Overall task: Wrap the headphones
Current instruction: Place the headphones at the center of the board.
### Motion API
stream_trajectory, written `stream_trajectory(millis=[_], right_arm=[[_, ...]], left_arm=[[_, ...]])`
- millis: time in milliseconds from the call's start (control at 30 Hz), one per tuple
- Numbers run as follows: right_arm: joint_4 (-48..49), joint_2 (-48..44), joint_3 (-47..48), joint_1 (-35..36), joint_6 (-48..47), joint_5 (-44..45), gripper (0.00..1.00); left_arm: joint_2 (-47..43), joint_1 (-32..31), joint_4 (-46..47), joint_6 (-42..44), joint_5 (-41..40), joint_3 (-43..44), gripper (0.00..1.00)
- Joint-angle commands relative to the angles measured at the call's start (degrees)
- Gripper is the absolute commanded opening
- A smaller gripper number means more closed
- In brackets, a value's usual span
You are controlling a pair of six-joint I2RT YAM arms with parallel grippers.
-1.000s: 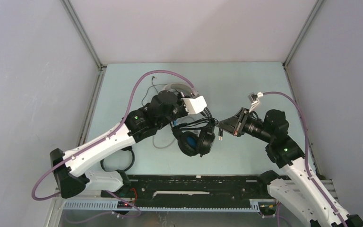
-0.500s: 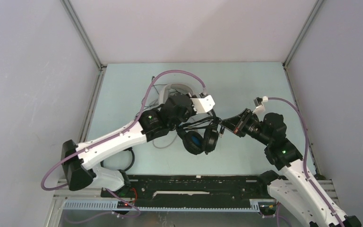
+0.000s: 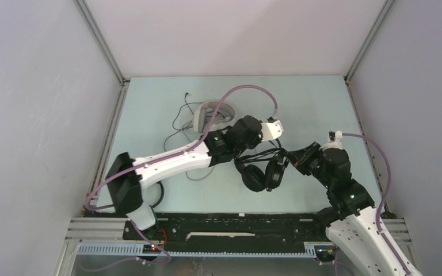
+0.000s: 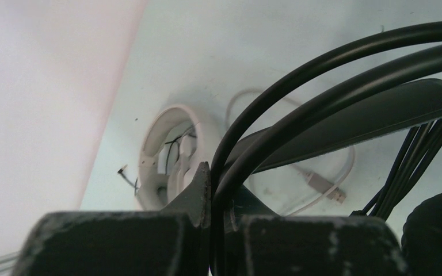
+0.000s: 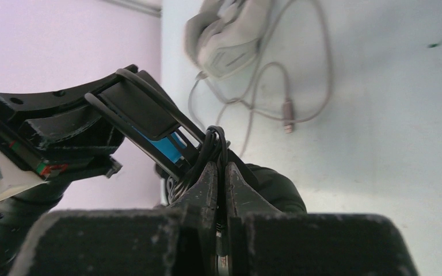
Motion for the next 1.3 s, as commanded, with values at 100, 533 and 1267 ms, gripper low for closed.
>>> stream_trajectory(millis=[100,533,1267], right_arm=[[1.5,-2.8,-2.4,-1.8,-6.4,14.4,0.1],[4.2,3.8,-9.8,-13.6,-7.9,8.8,0.14],[12.2,8.4,-14.1,-24.0,-10.9,5.4,0.19]], left_arm=[[13.8,-0.8,-3.9,-3.1,6.3,11.4,0.0],[29.0,-1.5,-3.2,-3.9,11.6,24.5,0.17],[25.6,-0.6,-2.0,-12.8,16.7,26.8,0.7]])
